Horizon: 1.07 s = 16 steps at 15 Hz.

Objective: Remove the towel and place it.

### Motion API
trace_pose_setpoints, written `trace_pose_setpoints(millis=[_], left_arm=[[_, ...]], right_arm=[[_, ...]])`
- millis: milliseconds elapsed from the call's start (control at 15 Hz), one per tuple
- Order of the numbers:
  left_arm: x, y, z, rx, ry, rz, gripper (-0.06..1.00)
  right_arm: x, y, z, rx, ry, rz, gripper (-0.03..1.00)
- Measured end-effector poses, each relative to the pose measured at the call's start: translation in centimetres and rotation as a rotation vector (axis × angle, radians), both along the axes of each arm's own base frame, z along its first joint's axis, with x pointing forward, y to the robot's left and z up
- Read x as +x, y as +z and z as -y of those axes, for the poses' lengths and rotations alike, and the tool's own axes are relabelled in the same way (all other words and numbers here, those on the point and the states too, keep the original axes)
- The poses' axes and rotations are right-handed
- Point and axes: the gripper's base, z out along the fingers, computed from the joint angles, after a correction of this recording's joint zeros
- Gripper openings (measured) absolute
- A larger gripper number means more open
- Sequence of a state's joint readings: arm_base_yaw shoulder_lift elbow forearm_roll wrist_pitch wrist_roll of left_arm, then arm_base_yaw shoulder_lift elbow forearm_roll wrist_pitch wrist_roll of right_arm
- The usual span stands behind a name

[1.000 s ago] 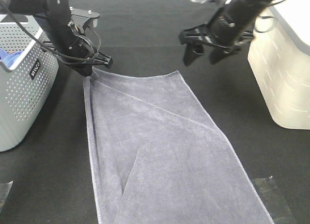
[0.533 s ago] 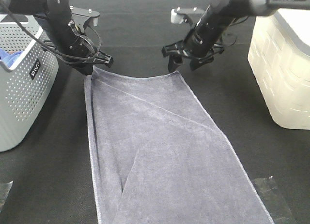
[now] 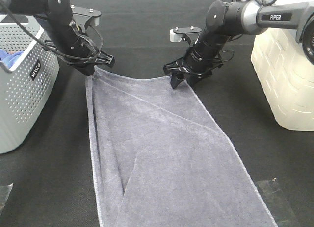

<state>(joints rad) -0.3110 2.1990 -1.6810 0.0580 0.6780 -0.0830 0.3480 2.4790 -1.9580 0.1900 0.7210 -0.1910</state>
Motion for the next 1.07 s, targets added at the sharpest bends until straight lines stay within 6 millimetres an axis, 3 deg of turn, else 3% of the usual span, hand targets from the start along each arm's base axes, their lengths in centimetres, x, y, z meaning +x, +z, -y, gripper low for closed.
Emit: trace_pose_setpoints(millis=[67, 200, 333, 467, 600, 667, 800, 933, 1067], left_arm=[[0.0, 0.0, 0.0, 0.0, 0.0, 0.0, 0.01], [0.0, 0.0, 0.0, -0.002, 0.0, 0.005, 0.01], [0.2, 0.1, 0.1, -0.01, -0.002, 0.029, 0.01], [0.6, 0.3, 0.1, -0.007, -0.013, 0.077, 0.01], [1.5, 1.0, 0.2, -0.001, -0.048, 0.202, 0.01], [2.2, 1.5, 0.4, -0.007, -0.075, 0.301, 0.01], [3.3, 2.1, 1.0, -0.04, -0.12, 0.472, 0.01], [4.5, 1.7, 0.7, -0.089, -0.131, 0.613, 0.01], [5.9, 0.0, -0.3, -0.131, -0.127, 0.734, 0.01]], right_arm=[[0.0, 0.0, 0.1, -0.008, 0.004, 0.004, 0.54], [0.1, -0.1, 0.2, -0.016, 0.007, 0.01, 0.16], [0.1, -0.2, 0.1, -0.012, 0.006, 0.008, 0.0], [0.3, -0.1, 0.4, -0.021, -0.007, 0.023, 0.0], [1.2, 1.1, 1.9, -0.061, -0.075, 0.071, 0.0], [2.7, 3.6, 4.2, -0.069, -0.151, 0.151, 0.0], [4.2, 6.3, 6.2, -0.041, -0.212, 0.246, 0.0], [5.0, 7.1, 7.3, -0.03, -0.245, 0.325, 0.0], [5.8, 7.6, 7.7, -0.023, -0.259, 0.416, 0.0]])
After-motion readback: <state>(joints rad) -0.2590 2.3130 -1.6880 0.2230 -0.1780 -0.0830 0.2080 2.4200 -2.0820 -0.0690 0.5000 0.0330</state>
